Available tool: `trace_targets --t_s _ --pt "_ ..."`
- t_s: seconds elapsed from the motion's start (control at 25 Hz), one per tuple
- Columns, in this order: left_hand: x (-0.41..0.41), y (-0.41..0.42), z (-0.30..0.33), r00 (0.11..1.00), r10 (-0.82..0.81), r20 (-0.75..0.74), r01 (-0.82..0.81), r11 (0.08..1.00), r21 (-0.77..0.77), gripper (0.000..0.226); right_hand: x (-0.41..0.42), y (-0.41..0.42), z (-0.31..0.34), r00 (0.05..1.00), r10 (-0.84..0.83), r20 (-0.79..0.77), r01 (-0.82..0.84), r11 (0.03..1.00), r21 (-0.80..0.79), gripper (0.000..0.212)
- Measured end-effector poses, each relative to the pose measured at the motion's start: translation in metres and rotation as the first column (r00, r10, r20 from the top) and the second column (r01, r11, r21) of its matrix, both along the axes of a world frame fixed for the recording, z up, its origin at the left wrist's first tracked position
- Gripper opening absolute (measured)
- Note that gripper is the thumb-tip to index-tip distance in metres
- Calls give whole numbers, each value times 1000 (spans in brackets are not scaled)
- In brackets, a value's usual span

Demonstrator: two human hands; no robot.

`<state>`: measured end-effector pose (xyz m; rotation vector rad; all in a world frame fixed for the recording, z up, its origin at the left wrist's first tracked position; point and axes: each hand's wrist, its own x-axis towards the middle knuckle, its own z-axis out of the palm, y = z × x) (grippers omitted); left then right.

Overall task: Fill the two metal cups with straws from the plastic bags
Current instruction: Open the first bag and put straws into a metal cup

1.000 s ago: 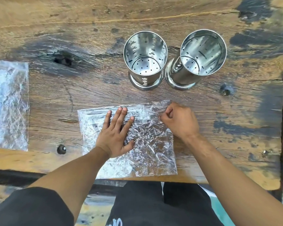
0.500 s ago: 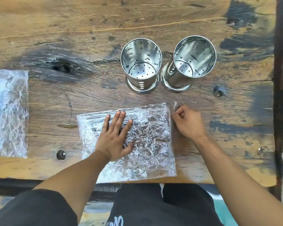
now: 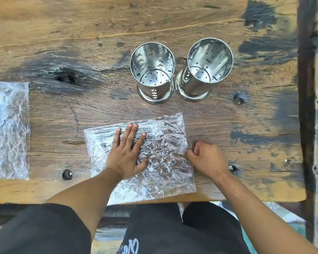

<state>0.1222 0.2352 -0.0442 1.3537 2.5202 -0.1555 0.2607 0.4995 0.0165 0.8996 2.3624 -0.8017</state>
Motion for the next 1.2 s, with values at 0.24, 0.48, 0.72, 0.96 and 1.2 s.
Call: trace_targets --t_s 0.24,0.48,0.72,0.96,1.2 --pt "1 0 0 1000 6 -17 -6 1000 5 86 18 21 0 997 70 42 -64 988 -142 29" --pt "0 0 1 1000 7 -18 -7 1000 9 85 29 25 -1 999 -27 16 28 999 -43 25" --pt "0 -1 0 1000 0 -13 0 1000 30 84 5 -12 0 964 -177 -200 167 984 -67 22" --pt "0 -3 -1 1000 10 5 -11 998 61 83 -20 -42 2 901 -399 -170 350 901 -256 59" --pt "-1 -2 0 1000 6 5 -6 996 93 86 -26 -42 10 911 -344 -228 327 939 -108 12"
